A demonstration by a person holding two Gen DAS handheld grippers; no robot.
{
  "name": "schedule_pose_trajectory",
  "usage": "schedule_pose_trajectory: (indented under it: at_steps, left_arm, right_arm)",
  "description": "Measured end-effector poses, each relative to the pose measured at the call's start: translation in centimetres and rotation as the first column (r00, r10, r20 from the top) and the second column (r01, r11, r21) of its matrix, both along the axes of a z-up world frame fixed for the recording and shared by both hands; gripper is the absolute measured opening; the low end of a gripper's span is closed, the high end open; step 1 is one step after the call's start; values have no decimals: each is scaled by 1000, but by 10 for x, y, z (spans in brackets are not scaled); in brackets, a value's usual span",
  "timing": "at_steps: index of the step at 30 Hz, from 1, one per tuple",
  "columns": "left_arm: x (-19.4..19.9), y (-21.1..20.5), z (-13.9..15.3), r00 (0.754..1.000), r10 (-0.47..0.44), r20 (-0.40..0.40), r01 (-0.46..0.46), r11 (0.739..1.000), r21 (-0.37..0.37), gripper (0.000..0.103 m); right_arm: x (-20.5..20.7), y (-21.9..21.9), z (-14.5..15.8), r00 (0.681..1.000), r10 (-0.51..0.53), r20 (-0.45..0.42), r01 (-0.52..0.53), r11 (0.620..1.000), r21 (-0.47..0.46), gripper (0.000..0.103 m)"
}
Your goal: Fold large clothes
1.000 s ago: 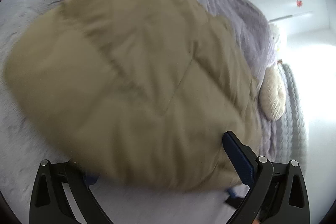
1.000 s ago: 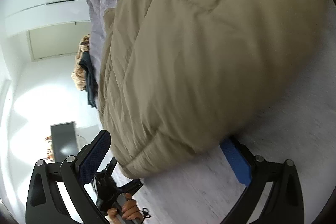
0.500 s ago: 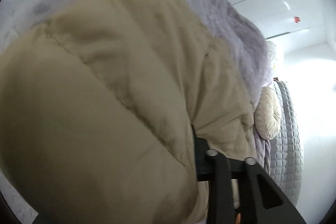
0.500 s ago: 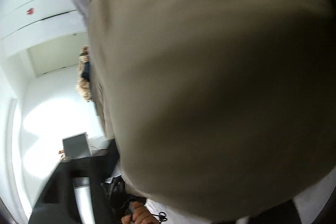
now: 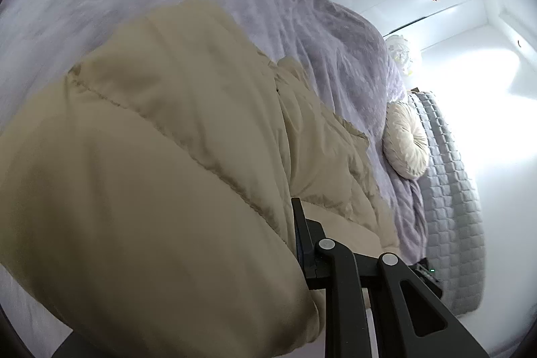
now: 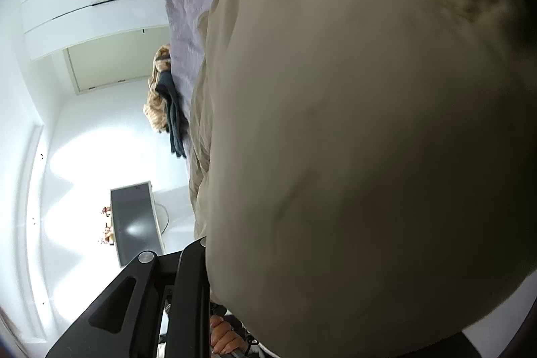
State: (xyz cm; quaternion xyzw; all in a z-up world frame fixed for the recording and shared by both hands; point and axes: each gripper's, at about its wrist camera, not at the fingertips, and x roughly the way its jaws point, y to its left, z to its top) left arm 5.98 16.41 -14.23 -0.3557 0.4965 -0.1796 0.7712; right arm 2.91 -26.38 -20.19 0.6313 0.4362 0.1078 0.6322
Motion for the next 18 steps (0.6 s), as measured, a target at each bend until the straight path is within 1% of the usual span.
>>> schedule_pose_trajectory:
  at_steps: [8, 11, 13, 14, 15, 16, 17, 18]
  left_arm:
    - [-104, 35, -13, 994, -37, -103, 32, 998, -47, 24]
    - [-125, 40, -24, 988, -51, -143, 49, 999, -19, 24]
    - [-135, 40, -34, 983, -71, -167, 75, 997, 20, 24]
    - [-138, 42, -38, 982, -70, -177, 75, 997, 22, 24]
    - [-140, 44, -41, 980, -63, -189, 67, 998, 17, 28]
    - [-142, 45, -42, 976, -49, -211, 58, 998, 33, 38]
    - [-142, 47, -42, 974, -37, -222, 49, 997, 51, 45]
    - [-145, 49, -39, 973, -15, -232, 37, 995, 91, 54]
  right_arm:
    - [-85, 29, -5, 999, 13, -38, -12, 999, 30, 24]
    - [-105, 40, -14, 997, 16, -74, -15, 1000, 22, 25]
    - [-111, 44, -24, 994, 1, -105, 2, 1000, 28, 29]
    - [-112, 43, -27, 992, -8, -122, 12, 999, 31, 34]
    - [-112, 44, -28, 990, -12, -137, 16, 999, 28, 37]
    - [-111, 45, -27, 988, -15, -154, 18, 1000, 18, 38]
    - [-110, 42, -23, 986, -16, -164, 18, 1000, 10, 40]
    - [-109, 42, -20, 985, -16, -174, 17, 1000, 2, 44]
